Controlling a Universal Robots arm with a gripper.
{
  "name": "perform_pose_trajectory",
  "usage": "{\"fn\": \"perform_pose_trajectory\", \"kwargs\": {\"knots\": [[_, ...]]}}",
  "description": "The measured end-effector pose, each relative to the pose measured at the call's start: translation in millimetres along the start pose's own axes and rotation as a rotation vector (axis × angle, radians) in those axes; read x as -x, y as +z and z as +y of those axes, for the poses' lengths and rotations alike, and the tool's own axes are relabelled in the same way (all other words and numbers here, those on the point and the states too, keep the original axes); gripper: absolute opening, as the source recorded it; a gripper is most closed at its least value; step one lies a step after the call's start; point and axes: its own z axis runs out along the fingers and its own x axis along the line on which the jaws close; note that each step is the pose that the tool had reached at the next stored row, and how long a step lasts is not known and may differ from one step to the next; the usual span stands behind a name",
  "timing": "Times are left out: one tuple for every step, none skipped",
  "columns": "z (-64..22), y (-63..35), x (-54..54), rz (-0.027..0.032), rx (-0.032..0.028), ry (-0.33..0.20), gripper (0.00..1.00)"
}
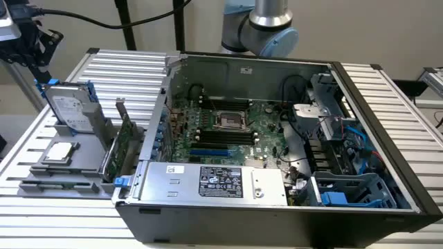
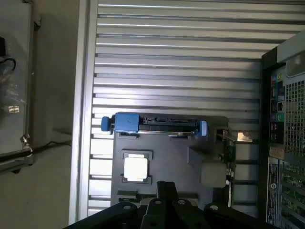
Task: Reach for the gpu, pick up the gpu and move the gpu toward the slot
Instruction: 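Reach for the gpu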
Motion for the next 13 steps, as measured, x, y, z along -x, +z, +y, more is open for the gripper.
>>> {"fn": "perform_pose_trajectory", "kwargs": {"knots": [[0.0,0.0,0.0,0.0000,0.0000,0.000,0.11],[0.0,0.0,0.0,0.0000,0.0000,0.000,0.11],[0.0,0.0,0.0,0.0000,0.0000,0.000,0.11],[0.0,0.0,0.0,0.0000,0.0000,0.000,0.11],[0.0,0.0,0.0,0.0000,0.0000,0.000,0.11],[0.0,0.0,0.0,0.0000,0.0000,0.000,0.11],[0.0,0.0,0.0,0.0000,0.0000,0.000,0.11],[0.0,0.0,0.0,0.0000,0.0000,0.000,0.11],[0.0,0.0,0.0,0.0000,0.0000,0.000,0.11],[0.0,0.0,0.0,0.0000,0.0001,0.000,0.11],[0.0,0.1,0.1,0.0001,-0.0001,0.000,0.11],[-0.2,0.5,1.0,0.0000,0.0000,0.000,0.11],[-1.1,0.9,3.5,0.0000,0.0000,0.000,0.11]]}}
